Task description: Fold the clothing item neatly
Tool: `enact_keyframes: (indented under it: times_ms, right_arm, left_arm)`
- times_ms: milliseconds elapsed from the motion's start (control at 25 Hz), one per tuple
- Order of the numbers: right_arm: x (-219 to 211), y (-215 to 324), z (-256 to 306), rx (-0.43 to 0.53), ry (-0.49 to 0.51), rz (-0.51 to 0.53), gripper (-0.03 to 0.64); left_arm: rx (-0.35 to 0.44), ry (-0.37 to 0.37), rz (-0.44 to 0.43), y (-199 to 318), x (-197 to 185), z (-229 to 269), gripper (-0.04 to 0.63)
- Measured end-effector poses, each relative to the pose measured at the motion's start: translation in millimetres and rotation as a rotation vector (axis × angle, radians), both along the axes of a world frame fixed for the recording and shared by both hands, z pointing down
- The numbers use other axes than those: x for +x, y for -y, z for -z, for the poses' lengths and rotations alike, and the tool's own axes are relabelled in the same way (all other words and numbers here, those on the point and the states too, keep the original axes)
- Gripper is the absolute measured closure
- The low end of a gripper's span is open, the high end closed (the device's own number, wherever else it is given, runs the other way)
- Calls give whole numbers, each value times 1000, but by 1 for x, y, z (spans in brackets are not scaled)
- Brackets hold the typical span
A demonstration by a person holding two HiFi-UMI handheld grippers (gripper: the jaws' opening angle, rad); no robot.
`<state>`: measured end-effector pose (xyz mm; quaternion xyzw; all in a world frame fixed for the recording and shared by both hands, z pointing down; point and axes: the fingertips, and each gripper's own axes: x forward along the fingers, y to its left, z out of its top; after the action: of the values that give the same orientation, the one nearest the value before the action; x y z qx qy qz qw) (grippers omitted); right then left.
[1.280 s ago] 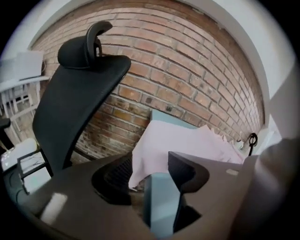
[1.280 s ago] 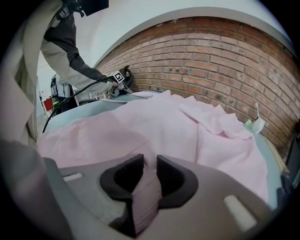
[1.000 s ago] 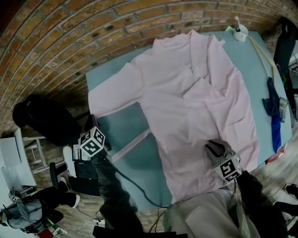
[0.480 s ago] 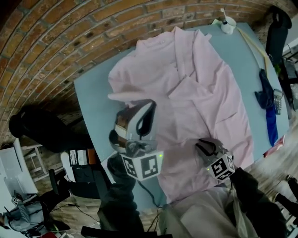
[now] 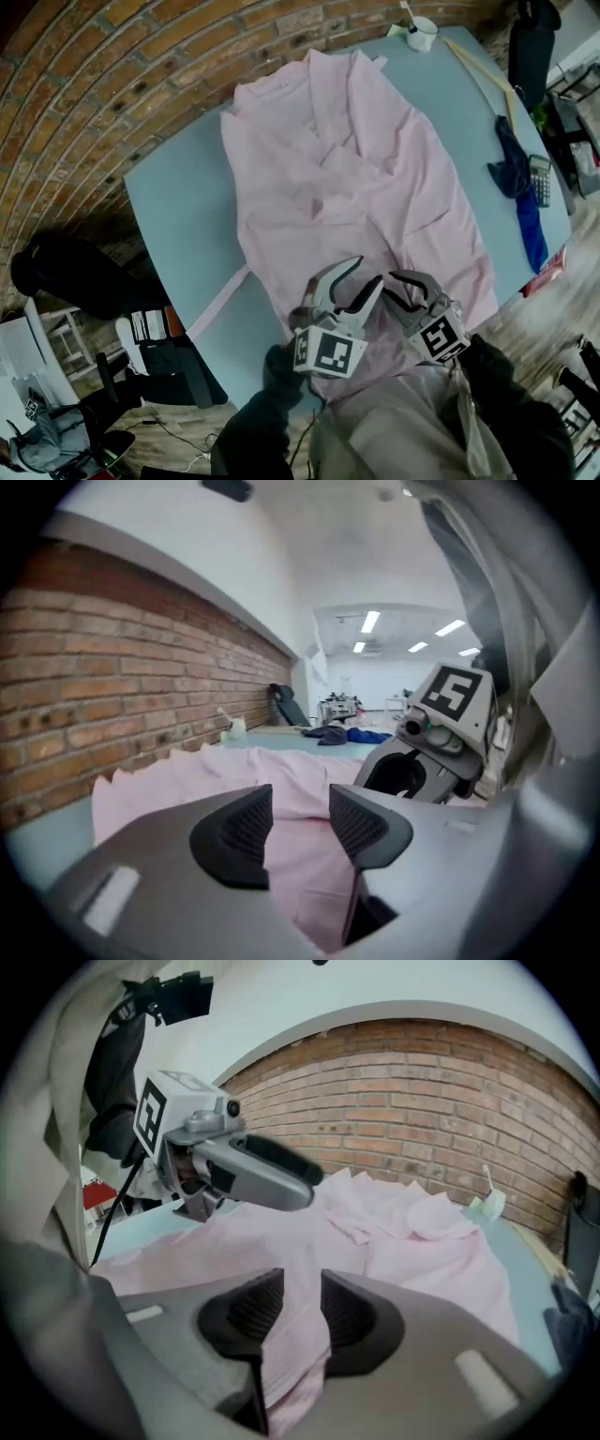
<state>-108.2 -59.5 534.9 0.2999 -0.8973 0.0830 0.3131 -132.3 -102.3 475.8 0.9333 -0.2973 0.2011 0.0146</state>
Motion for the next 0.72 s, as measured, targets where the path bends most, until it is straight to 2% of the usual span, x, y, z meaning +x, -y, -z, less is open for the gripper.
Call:
enact_keyframes:
  times_ms: [40,80,120,280,440,480,520,600,720]
  right_arm:
    - [6,0,4,6,6,-26,502]
    - [13,-2,6,11,4,-46,502]
    - [21,-4,7,15,-1,-63,502]
    - [49,-16,7,15,-45,-104,502]
    - [92,-25,13,90,-154,-102,502]
    - [104,-29,15,98,-150,-120,503]
    - [115,-35,17,101,-133,-143,518]
    - [134,-45,21,107,-86,-187,524]
    - [157,-62,16,96,-37,-251,585]
  left_arm:
    - [-41,-28,80,1,-15,-2,422]
    - [-78,-44,148,0,-28,-5,506]
    - [-113,-52,198,-5,-38,-10,550]
    - [-236,-54,277,-39,-50,-26,549]
    - [-258,-79,385,-82,-60,-21,549]
    - [-252,-73,428,-94,-65,-23,554]
    - [-246,-71,478,-104,-69,-25,587]
    - [-235,-91,588,-123,-75,-27,588]
    - [-218,-128,738,-146,-72,-19,588]
